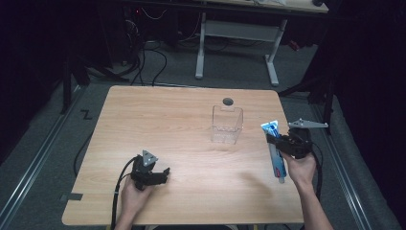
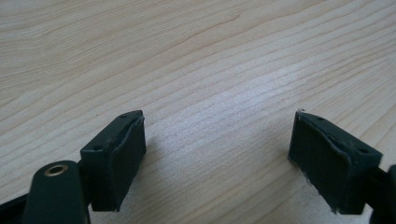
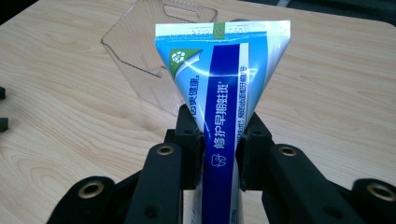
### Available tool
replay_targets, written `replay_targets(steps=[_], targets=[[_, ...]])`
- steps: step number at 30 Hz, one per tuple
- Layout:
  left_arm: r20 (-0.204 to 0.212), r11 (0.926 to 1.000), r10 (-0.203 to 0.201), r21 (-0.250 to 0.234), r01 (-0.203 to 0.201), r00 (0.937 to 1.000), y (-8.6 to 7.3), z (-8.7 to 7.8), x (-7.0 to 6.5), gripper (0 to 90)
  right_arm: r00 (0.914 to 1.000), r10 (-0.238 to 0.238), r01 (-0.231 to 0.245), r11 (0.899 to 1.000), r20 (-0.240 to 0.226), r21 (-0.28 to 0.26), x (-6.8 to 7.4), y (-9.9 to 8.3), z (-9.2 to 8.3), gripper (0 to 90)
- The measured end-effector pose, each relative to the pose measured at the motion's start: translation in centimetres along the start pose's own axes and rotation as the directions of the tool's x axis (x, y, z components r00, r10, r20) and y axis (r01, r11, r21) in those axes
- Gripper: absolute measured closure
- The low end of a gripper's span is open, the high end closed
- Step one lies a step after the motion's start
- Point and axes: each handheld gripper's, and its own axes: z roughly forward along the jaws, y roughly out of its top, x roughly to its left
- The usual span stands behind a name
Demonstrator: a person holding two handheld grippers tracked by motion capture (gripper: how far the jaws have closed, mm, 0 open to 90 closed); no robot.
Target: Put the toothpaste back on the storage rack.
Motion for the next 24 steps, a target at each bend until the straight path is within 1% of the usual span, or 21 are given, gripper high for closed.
replay_targets(steps=[7, 9, 11, 14, 17, 19, 24], targets=[[0.000, 1.0000, 0.000, 0.000, 0.000, 1.0000, 0.0, 0.0, 0.0, 18.9, 0.9994, -0.016, 0.016, 1.000, -0.031, 0.000, 1.1, 0.8, 1.0, 74.0], [0.000, 1.0000, 0.000, 0.000, 0.000, 1.0000, 0.0, 0.0, 0.0, 18.9, 0.9988, -0.031, 0.031, 1.000, -0.038, -0.002, 1.6, 1.1, 1.2, 74.0], [0.000, 1.0000, 0.000, 0.000, 0.000, 1.0000, 0.0, 0.0, 0.0, 18.9, 0.9983, -0.035, 0.034, 0.999, -0.046, -0.009, 1.9, 1.5, 1.3, 74.0], [0.000, 1.0000, 0.002, 0.000, -0.002, 1.0000, 0.0, 0.0, 0.0, 19.0, 0.9975, -0.042, 0.040, 0.999, -0.058, -0.030, 2.1, 2.0, 1.4, 73.9], [0.000, 1.0000, 0.000, 0.000, 0.000, 1.0000, 0.0, 0.0, 0.0, 18.9, 0.9968, -0.054, 0.051, 0.997, -0.059, -0.050, 2.4, 2.3, 1.4, 73.9], [0.000, 1.0000, 0.000, 0.000, 0.000, 1.0000, 0.0, 0.0, 0.0, 18.9, 0.9957, -0.066, 0.062, 0.997, -0.066, -0.049, 2.7, 2.6, 1.4, 73.9], [0.000, 1.0000, 0.000, 0.000, 0.000, 1.0000, 0.0, 0.0, 0.0, 18.9, 0.9944, -0.069, 0.066, 0.997, -0.080, -0.047, 3.0, 3.1, 1.8, 73.9]])
